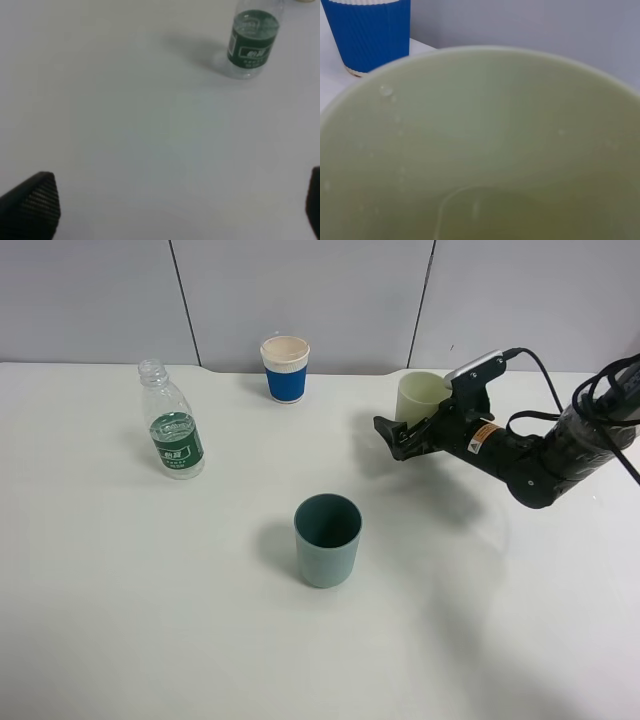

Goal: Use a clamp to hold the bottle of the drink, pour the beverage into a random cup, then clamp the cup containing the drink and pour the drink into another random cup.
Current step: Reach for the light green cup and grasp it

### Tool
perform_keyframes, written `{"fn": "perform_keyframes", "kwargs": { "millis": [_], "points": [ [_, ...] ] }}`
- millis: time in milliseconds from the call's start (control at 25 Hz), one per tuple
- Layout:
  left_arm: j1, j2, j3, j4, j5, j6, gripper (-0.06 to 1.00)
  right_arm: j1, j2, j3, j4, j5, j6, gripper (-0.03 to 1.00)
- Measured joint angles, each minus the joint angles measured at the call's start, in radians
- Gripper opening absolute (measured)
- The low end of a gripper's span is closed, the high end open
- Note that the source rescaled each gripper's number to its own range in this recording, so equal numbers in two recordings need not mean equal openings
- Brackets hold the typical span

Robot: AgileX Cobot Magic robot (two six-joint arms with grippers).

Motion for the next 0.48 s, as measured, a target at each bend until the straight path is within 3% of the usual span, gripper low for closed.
{"fn": "perform_keyframes", "kwargs": {
  "millis": [240, 280, 360, 440, 480],
  "points": [
    [0.0, 0.0, 0.0, 0.0, 0.0, 0.001, 1.0, 0.0, 0.0, 0.0, -0.009, 0.0, 0.0, 0.97],
    [0.0, 0.0, 0.0, 0.0, 0.0, 0.001, 1.0, 0.0, 0.0, 0.0, -0.009, 0.0, 0.0, 0.88],
    [0.0, 0.0, 0.0, 0.0, 0.0, 0.001, 1.0, 0.0, 0.0, 0.0, -0.009, 0.001, 0.0, 0.59],
    [0.0, 0.0, 0.0, 0.0, 0.0, 0.001, 1.0, 0.0, 0.0, 0.0, -0.011, 0.008, 0.0, 0.14],
    [0.0, 0.0, 0.0, 0.0, 0.0, 0.0, 1.0, 0.0, 0.0, 0.0, -0.01, 0.007, 0.0, 0.0]
  ]
}}
